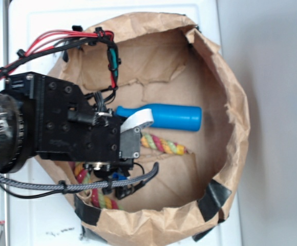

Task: Grab the multicolored rope.

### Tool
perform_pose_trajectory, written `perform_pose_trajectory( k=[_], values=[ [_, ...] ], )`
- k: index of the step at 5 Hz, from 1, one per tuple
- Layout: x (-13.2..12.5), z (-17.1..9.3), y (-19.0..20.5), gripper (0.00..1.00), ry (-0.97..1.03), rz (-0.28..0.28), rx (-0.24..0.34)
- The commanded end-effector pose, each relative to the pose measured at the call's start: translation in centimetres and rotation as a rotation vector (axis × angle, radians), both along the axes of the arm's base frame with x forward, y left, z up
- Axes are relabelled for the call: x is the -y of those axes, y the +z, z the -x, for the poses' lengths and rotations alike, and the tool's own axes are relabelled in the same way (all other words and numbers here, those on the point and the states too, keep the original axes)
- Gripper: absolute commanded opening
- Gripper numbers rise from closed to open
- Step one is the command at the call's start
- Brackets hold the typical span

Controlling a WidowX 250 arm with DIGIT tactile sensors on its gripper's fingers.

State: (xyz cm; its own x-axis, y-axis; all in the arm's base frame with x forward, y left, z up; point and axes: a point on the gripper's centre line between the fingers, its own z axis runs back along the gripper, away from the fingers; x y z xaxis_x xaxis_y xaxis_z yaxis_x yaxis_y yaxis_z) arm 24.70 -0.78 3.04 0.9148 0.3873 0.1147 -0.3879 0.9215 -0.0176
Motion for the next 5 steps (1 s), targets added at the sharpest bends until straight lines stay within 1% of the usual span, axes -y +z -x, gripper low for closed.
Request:
perform_pose_trajectory(
  k=[1, 2, 3, 4, 5],
  values=[
    [1.1, 0.7, 0.8, 0.0, -0.008, 0.01, 0.037],
    [0.8, 0.5, 2.1, 0.0, -0.01, 0.019, 0.067],
    [0.5, 0.5, 3.6, 0.0, -0.004, 0.015, 0.103],
    [0.4, 0.2, 7.8, 0.0, 0.001, 0.063, 0.192],
    [0.1, -0.7, 12.8, 0.0, -0.014, 0.144, 0.224]
  ],
)
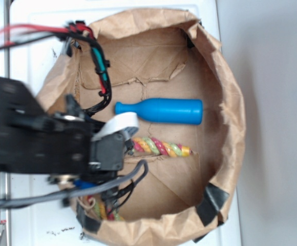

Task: Grab the multicolored rope.

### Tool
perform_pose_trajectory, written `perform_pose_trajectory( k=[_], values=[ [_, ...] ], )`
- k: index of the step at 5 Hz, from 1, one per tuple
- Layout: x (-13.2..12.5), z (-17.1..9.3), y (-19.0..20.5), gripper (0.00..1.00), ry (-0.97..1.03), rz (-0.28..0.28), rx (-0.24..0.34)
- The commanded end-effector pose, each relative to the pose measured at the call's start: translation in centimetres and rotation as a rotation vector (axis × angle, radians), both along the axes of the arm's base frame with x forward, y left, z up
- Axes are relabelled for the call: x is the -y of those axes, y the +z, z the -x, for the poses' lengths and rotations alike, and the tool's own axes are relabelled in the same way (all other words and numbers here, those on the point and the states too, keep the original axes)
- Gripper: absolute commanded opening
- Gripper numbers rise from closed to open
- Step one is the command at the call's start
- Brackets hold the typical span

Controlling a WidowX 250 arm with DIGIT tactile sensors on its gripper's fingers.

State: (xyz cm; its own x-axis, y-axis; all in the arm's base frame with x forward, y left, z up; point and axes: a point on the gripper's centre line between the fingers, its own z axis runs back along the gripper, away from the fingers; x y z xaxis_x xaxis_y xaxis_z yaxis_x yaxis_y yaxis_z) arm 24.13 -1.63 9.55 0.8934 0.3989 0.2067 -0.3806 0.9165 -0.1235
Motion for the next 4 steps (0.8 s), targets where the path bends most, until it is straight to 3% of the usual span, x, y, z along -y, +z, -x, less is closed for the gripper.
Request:
perform_pose_trajectory(
  k=[1, 3, 4],
  values=[
    [-1.8, -2.1, 9.4, 0.0, 0.025, 0.094, 0.065],
    [-4.1, -3.6, 10.7, 0.0, 0.081, 0.089, 0.063],
    [-4.1, -4.1, 10.4, 0.73, 0.047, -0.002, 0.008]
  ],
)
